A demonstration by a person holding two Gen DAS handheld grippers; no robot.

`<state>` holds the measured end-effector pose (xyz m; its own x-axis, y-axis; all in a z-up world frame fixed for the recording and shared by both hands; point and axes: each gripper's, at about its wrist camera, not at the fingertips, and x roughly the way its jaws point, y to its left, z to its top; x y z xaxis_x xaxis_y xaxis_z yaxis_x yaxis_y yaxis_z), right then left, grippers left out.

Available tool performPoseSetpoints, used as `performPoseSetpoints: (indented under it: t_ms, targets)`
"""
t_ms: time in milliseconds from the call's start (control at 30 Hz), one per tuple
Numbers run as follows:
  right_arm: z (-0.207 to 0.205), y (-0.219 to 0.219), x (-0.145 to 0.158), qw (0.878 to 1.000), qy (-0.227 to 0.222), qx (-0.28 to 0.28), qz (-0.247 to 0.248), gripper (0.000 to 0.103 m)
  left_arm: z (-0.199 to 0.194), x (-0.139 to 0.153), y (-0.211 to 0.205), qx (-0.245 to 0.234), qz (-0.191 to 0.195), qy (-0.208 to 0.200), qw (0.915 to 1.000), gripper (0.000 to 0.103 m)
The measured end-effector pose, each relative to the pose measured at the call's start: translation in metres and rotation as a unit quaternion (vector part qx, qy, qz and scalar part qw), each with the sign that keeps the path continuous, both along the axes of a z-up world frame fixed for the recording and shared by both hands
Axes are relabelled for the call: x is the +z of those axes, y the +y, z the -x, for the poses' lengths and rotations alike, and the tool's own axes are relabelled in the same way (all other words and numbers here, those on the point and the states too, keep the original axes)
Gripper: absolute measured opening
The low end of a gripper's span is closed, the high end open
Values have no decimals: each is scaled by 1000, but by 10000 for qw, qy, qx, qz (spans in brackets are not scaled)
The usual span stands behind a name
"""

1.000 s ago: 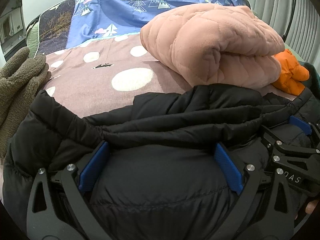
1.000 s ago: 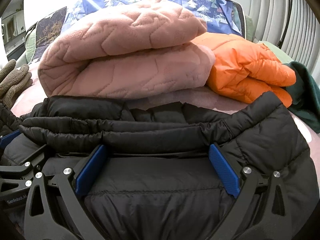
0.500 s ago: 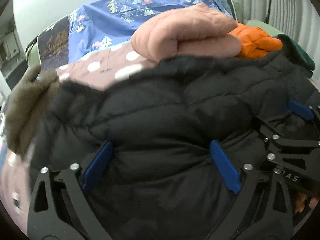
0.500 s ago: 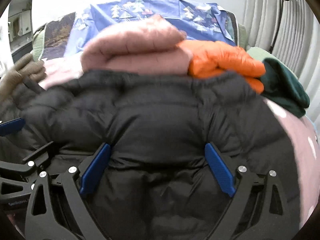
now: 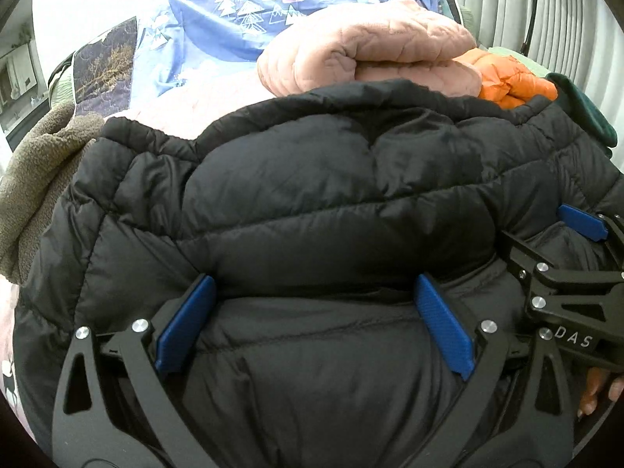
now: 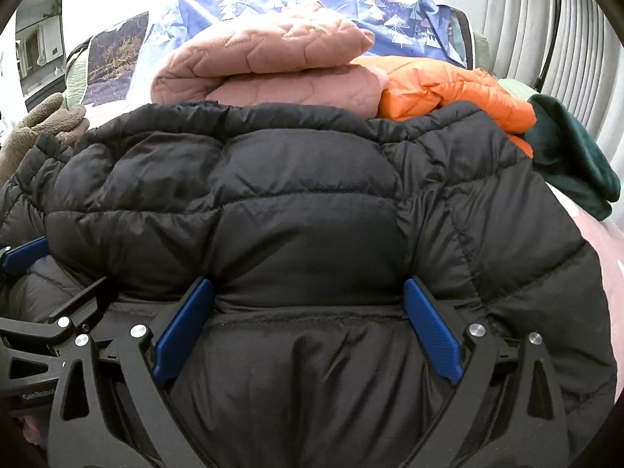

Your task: Fold large clothes

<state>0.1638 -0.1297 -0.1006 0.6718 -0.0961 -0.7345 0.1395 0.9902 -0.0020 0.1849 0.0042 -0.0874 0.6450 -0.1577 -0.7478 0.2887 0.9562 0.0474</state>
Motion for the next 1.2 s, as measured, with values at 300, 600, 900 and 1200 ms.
performPoseSetpoints:
  t_ms: [300,600,900,1200]
  targets:
    - [95,5,39,9962,-223,500,-684,79,83,48,27,-457,243,-166,9985,99]
    - [86,25,-2,9976,364,545,-216,76,87,-6,15,-300,-303,167,9990,101]
    - [143,-4,31,9974,-154,343,-618,75,124,26,38,-399,119,-69,9991,99]
    - [156,-32,38,9926,-49,385,-1154,76,129,30,61,-320,165,4,9994,101]
